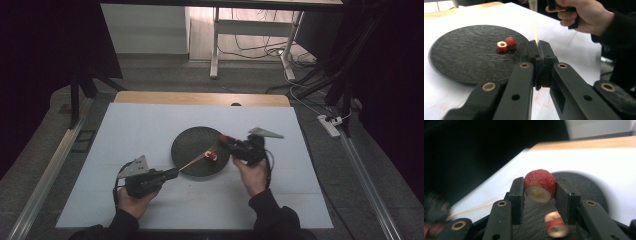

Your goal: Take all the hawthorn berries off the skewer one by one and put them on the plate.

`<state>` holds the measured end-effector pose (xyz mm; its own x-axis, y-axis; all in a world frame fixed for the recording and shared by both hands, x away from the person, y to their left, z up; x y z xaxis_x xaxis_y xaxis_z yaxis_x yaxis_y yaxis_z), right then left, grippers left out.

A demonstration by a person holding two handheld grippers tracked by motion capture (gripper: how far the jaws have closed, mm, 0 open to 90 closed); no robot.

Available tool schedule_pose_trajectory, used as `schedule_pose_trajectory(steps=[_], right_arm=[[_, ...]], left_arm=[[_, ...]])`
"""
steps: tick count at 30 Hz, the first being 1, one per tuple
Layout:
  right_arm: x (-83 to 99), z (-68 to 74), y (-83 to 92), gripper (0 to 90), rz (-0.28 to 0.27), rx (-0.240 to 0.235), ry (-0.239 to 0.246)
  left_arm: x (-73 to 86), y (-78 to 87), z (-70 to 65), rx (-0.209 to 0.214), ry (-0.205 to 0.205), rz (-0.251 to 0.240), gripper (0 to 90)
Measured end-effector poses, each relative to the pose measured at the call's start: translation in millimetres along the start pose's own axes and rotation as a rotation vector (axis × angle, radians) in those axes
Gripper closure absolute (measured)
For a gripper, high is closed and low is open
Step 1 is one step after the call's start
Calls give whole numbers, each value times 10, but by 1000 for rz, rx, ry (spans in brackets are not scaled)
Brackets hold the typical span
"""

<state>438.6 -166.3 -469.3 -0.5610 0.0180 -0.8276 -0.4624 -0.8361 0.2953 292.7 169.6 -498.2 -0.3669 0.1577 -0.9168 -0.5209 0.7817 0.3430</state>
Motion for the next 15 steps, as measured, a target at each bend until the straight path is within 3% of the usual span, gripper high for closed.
schedule_pose_trajectory(steps=[1,3,7,10,15], right_arm=[[-42,-51,78,608,-9,-3,-9],[-71,-23,124,607,5,-12,18],[5,71,-40,604,109,-5,94],[120,82,-181,602,198,36,162],[299,135,-386,599,278,68,292]], left_arm=[[-10,37,28,0,12,-21,899],[-36,49,54,3,20,-40,898],[-41,16,6,0,-9,-28,897],[-33,16,29,-7,5,-34,896],[-16,6,64,-47,23,-27,894]])
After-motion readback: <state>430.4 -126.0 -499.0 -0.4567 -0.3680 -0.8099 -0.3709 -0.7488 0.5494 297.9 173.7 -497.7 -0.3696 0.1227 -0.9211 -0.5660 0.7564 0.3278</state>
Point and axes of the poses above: each handheld gripper's, and its own axes: y roughly backward along the jaws, x roughly out of its underside, z roughly to its left, the point moved 2 cm from there along -y, roughly forward along the jaws, and after that the axes turned 2 degrees about z, right-handed, at the moved point
